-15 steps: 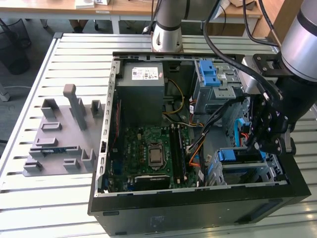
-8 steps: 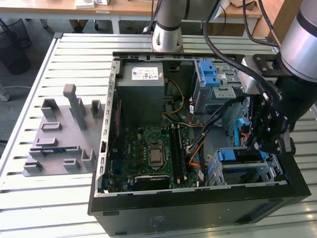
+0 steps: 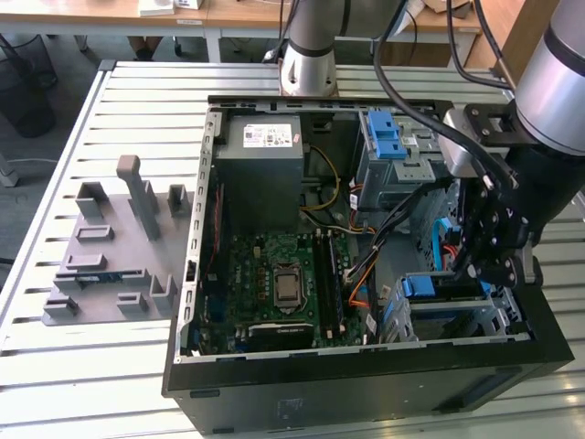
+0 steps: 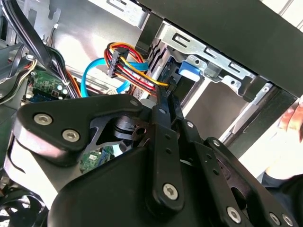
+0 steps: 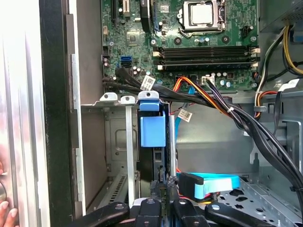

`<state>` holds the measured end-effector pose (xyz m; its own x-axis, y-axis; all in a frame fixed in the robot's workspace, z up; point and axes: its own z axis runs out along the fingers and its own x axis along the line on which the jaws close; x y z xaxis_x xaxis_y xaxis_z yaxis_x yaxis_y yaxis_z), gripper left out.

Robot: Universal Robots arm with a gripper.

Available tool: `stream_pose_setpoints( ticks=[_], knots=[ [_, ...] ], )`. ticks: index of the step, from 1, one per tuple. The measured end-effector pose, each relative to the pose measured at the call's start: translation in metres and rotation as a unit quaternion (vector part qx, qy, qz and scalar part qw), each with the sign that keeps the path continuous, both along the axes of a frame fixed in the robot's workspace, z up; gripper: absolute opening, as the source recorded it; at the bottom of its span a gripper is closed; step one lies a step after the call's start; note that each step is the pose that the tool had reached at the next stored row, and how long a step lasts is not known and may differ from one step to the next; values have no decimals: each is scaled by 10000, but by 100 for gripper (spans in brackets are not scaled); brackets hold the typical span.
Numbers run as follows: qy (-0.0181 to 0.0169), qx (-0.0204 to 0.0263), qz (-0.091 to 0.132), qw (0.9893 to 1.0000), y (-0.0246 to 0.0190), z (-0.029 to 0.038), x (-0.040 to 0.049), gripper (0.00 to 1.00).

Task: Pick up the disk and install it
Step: 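Insert the first disk wire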

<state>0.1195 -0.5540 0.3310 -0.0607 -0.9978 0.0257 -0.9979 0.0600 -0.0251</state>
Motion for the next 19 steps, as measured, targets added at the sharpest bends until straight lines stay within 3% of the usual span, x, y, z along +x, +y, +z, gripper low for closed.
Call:
stream_pose_setpoints(
  ticks=[11, 13, 14, 19],
  knots=[
    [3, 0, 0, 10000, 0, -13, 0, 16],
    [3, 0, 0, 10000, 0, -13, 0, 18],
    [2, 1, 0, 10000, 0, -12, 0, 24],
    [2, 0, 0, 10000, 0, 49, 0, 24]
  ],
)
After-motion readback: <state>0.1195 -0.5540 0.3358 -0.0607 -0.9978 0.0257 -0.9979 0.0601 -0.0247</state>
